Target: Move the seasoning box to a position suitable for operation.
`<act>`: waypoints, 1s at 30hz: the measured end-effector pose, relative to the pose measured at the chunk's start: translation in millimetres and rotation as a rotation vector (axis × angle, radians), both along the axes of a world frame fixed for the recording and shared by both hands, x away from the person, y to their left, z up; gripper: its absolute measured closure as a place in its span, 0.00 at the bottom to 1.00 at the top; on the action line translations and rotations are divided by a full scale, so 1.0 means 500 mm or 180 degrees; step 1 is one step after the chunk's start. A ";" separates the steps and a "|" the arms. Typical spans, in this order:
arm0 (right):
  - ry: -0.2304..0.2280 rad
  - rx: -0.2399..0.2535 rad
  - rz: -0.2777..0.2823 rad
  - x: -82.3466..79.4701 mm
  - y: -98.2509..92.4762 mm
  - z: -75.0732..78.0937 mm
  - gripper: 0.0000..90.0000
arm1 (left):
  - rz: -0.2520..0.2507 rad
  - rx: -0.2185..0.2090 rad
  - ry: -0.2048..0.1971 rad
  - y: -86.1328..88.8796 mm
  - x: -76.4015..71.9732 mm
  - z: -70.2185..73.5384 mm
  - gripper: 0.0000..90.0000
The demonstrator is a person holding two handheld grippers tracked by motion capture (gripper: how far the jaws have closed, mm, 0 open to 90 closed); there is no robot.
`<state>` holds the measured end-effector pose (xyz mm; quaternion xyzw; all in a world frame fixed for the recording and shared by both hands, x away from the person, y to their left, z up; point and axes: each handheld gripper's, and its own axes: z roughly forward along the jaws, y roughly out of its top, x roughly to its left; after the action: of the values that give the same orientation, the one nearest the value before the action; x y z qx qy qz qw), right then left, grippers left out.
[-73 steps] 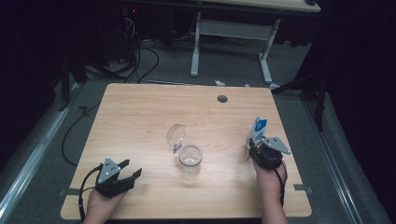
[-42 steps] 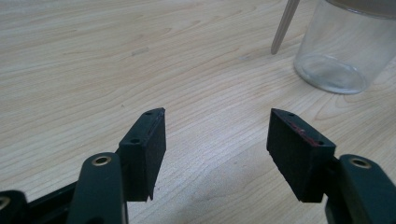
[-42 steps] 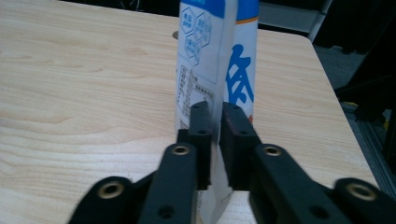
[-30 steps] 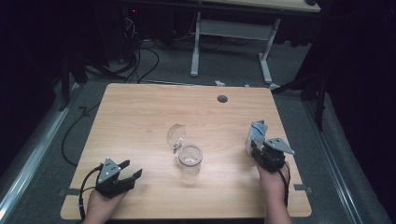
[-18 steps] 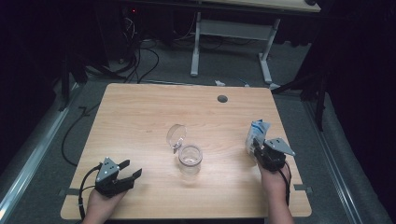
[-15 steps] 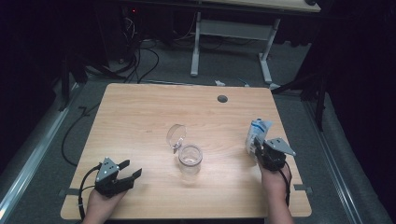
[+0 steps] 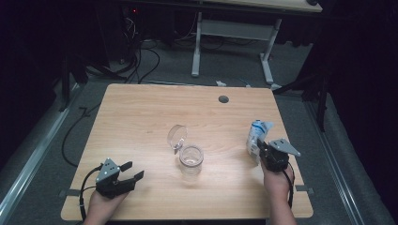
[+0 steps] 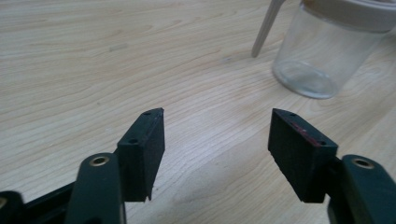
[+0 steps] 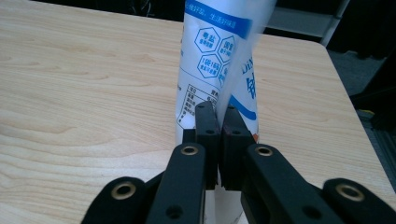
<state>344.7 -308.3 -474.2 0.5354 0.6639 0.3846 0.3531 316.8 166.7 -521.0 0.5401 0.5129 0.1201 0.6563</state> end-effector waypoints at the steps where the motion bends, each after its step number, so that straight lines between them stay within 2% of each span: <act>1: 0.0004 -0.0024 0.0030 0.001 -0.001 0.001 0.99 | -0.0020 -0.0011 -0.0007 0.000 -0.001 0.002 0.40; 3: 0.0022 -0.0002 0.0067 0.000 0.000 0.002 0.99 | -0.0042 0.0002 -0.0041 0.001 -0.004 0.002 0.38; 5: 0.0035 -0.0045 0.0095 -0.001 0.003 0.005 0.99 | -0.0027 0.0024 -0.0068 0.000 -0.004 0.001 0.38; 15: 0.0090 0.0007 0.0182 -0.008 0.006 0.022 1.00 | -0.0035 -0.0023 -0.0074 -0.001 -0.005 -0.002 0.38; 28: 0.0298 -0.0059 0.0547 -0.026 0.031 0.049 1.00 | -0.0061 -0.0103 -0.0134 -0.002 -0.009 0.000 0.39; 30: 0.0351 -0.0117 0.0624 -0.030 0.039 0.054 1.00 | -0.0079 -0.0101 -0.0143 -0.001 -0.009 0.001 0.39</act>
<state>329.7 -288.6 -447.2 0.4817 0.7384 0.3751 0.2865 312.1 166.4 -520.7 0.5332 0.4931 0.1159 0.6776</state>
